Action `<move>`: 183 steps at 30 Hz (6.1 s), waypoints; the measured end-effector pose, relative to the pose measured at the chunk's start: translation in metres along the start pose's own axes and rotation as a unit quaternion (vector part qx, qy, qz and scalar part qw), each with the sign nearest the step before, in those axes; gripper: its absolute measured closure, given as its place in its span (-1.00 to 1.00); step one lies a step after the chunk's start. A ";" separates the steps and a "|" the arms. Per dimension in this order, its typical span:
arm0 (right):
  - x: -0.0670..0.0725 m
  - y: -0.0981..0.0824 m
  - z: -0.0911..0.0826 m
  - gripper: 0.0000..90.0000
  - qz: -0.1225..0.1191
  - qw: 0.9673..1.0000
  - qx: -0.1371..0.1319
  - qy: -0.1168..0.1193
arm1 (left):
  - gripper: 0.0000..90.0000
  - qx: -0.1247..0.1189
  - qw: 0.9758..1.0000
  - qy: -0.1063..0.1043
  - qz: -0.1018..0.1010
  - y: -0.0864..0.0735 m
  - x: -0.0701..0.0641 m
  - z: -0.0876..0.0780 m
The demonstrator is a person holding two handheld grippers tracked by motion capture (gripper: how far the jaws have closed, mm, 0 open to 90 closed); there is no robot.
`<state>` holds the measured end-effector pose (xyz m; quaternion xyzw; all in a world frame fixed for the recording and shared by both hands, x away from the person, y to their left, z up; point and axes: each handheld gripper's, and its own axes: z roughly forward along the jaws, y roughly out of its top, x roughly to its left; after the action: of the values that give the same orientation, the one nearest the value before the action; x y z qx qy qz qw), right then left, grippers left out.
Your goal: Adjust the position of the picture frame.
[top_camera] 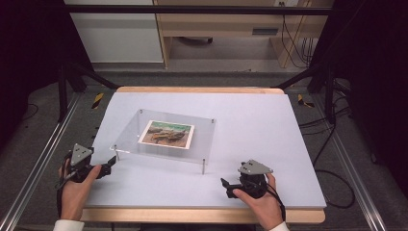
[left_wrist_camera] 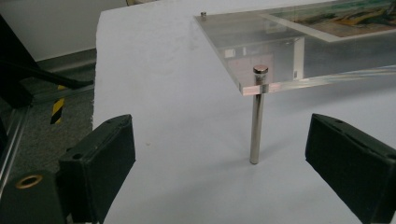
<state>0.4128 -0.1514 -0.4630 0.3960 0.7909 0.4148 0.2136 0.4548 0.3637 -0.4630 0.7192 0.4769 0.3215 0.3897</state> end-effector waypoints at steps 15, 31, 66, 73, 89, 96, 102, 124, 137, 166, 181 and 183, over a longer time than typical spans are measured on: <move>0.033 0.007 0.019 -0.53 -0.027 0.999 -0.020 0.004 | -0.86 -0.005 1.000 0.016 0.019 0.001 -0.004 0.001; 0.042 0.018 0.041 -0.09 0.006 0.998 -0.037 0.042 | -0.91 -0.041 0.999 -0.017 -0.030 0.003 -0.007 -0.001; 0.017 0.044 0.065 0.89 0.077 0.988 -0.044 0.126 | -0.08 -0.021 0.997 -0.071 -0.020 0.005 -0.006 0.013; 0.014 0.047 0.064 0.89 0.091 0.986 -0.039 0.134 | 0.38 -0.047 0.994 -0.089 -0.047 0.012 -0.002 0.025; 0.020 0.043 0.066 0.86 0.088 0.989 -0.061 0.106 | 0.87 -0.054 0.992 -0.090 -0.075 0.019 -0.005 0.035; 0.023 0.047 0.075 0.82 0.105 0.987 -0.081 0.094 | 0.87 -0.053 0.990 -0.095 -0.086 0.023 -0.006 0.032; 0.022 0.047 0.075 0.88 0.115 0.985 -0.098 0.088 | 0.87 -0.056 0.989 -0.099 -0.095 0.024 -0.006 0.030; 0.023 0.048 0.075 0.88 0.105 0.987 -0.088 0.081 | 0.86 -0.039 0.993 -0.092 -0.062 0.027 -0.010 0.041; 0.017 0.056 0.063 0.87 0.103 0.988 -0.099 0.053 | 0.86 -0.051 0.991 -0.102 -0.071 0.036 -0.021 0.026; 0.003 0.069 0.030 0.84 0.080 0.989 -0.119 0.028 | 0.86 -0.079 0.991 -0.081 -0.067 0.056 -0.052 -0.001; -0.009 0.062 0.016 0.84 0.086 0.989 -0.120 0.009 | 0.86 -0.090 0.991 -0.076 -0.065 0.063 -0.078 -0.004; -0.011 0.061 0.013 0.84 0.089 0.988 -0.122 0.008 | 0.86 -0.092 0.991 -0.075 -0.066 0.063 -0.082 -0.003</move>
<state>0.4552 -0.1328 -0.4199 0.4328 0.6974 0.5287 0.2161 0.4519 0.2726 -0.4139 0.6695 0.4610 0.2824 0.5095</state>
